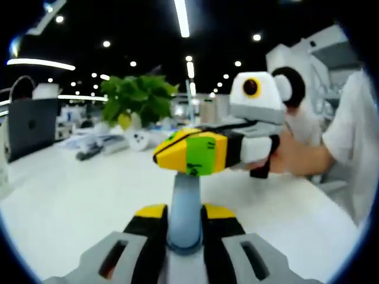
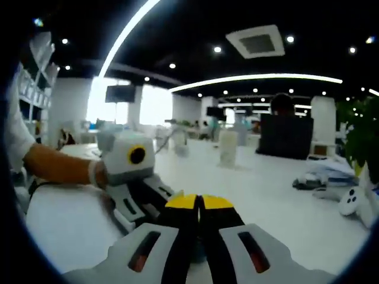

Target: Pick up the paper insert the paper into the punch align the paper edges press the punch to punch holes

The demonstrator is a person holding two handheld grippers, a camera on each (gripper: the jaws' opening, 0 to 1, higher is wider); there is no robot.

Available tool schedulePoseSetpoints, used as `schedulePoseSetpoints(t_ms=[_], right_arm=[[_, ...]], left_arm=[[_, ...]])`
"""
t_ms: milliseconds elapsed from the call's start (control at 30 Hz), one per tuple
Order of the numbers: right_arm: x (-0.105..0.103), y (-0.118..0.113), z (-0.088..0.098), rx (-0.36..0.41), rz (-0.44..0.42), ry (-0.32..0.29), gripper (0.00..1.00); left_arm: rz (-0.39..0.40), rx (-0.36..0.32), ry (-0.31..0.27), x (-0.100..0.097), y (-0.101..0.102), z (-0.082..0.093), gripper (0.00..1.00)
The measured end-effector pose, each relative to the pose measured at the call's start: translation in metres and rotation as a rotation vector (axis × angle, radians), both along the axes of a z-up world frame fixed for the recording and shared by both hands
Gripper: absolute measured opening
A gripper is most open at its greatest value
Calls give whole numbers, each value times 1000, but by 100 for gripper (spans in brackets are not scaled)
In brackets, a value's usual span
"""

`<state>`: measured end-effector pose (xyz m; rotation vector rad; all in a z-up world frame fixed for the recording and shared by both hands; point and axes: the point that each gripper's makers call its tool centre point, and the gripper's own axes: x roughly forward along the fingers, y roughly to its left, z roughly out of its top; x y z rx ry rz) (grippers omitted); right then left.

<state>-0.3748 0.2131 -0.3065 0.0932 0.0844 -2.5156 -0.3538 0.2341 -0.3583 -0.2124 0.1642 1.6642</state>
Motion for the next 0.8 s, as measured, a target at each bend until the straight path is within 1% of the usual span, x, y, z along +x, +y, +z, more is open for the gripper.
schedulePoseSetpoints(t_ms=[33, 67, 167, 267, 367, 400, 433, 467, 500, 533, 567, 633, 667, 700, 733, 767, 800], right_arm=[[-1, 1, 1, -6, 1, 1, 5], [-1, 1, 1, -12, -3, -4, 5], [-2, 4, 1, 0, -26, -14, 4], [-1, 4, 0, 12, -36, -10, 4], [0, 5, -1, 14, -50, -20, 3], [0, 5, -2, 28, -53, -17, 3], [-1, 7, -5, 52, -64, -27, 3], [0, 11, -11, 76, -88, -58, 3], [0, 11, -11, 58, -84, -63, 2], [1, 12, -13, 13, -93, -100, 2], [1, 12, -13, -13, -93, -110, 2], [-1, 12, -14, -3, -97, -115, 2], [-1, 16, -19, 24, -114, -132, 2], [-1, 17, -27, 42, -114, -148, 2], [0, 18, -31, 7, -112, -170, 2], [1, 19, -36, -54, -108, -205, 2], [1, 21, -47, -72, -105, -242, 2]], left_arm=[[-1, 0, 1, -1, 0, 0, 25], [-1, 1, 2, -7, -1, 0, 25], [-3, 1, 8, -11, -1, 0, 25], [-4, 1, 11, -10, -1, -1, 25], [-3, 1, 12, -6, -1, -1, 25], [-2, 1, 11, -4, -1, -1, 25], [-2, 1, 11, -3, -1, -1, 25], [-2, 0, 11, -1, 0, -1, 25], [-2, 1, 11, 0, 0, -1, 25], [-2, 0, 12, 3, 0, -1, 25], [-2, 0, 12, 3, 0, -1, 25], [-1, 0, 10, 0, -1, -2, 25], [-1, 0, 12, 0, -1, -2, 25], [-1, 0, 13, 0, -1, -2, 25], [-2, 0, 14, 0, -1, -2, 25], [-2, -1, 18, 0, -1, -2, 25], [-2, 0, 17, 1, -1, -2, 25]])
